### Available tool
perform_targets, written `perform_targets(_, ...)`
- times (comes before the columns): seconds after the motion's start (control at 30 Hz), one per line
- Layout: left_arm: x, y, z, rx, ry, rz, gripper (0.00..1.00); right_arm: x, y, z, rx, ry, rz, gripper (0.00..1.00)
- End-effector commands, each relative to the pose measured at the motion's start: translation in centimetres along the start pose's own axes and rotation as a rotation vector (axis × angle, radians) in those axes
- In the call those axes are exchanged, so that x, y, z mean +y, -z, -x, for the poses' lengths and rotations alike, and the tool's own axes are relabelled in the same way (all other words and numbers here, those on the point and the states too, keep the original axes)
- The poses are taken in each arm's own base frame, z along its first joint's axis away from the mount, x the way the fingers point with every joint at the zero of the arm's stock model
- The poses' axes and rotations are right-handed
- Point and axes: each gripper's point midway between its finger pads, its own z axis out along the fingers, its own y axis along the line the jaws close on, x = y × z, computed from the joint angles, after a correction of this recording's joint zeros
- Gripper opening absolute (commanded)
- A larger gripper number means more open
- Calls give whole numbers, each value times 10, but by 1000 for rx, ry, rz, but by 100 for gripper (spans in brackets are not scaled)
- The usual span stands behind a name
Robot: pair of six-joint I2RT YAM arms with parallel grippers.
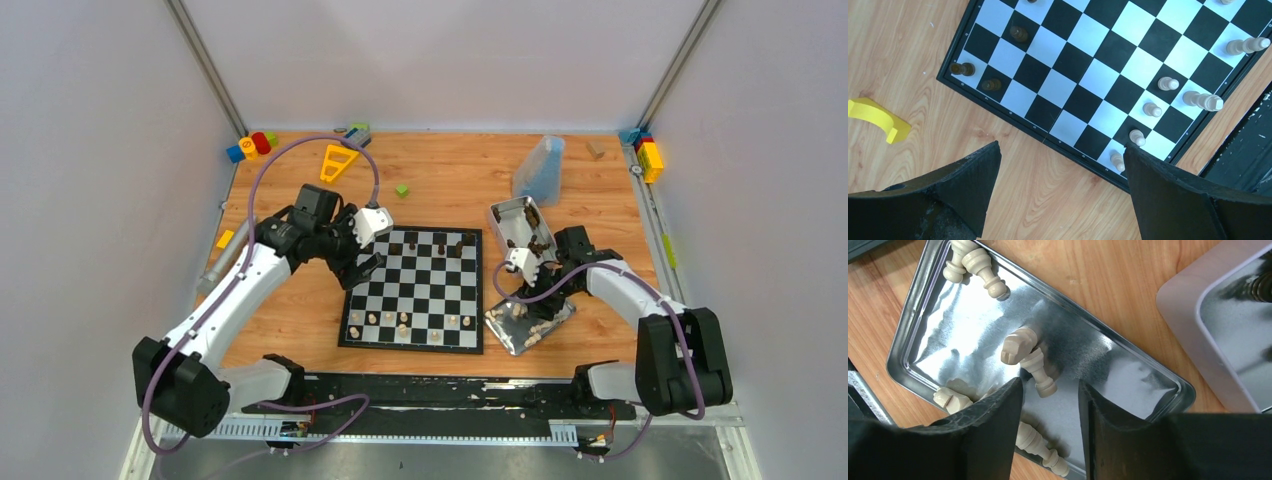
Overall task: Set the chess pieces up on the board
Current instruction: Pick up the chess piece from the storage box.
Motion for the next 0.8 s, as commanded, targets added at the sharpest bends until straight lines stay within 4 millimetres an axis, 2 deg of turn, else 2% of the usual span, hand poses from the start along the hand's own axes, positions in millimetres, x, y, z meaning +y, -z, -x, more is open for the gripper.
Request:
perform_targets(0.0, 4, -8, 10, -22, -30, -18, 100, 0, -8, 3, -13, 42, 14, 43)
perform_targets(0.17, 5, -15, 15, -17, -10, -53, 99, 2, -10, -5, 29, 23, 19, 20)
perform_targets(0.37, 1, -17, 28, -59, -10, -103, 98, 2, -1, -13, 80, 6, -7, 7)
perform_targets(0.63, -2, -16, 31, -87, -31, -115, 98, -10, 16, -19, 114, -30, -73, 1)
perform_targets(0.77, -7, -14, 39, -137, -32, -125, 98, -18, 31, -3, 86, -49, -108, 1)
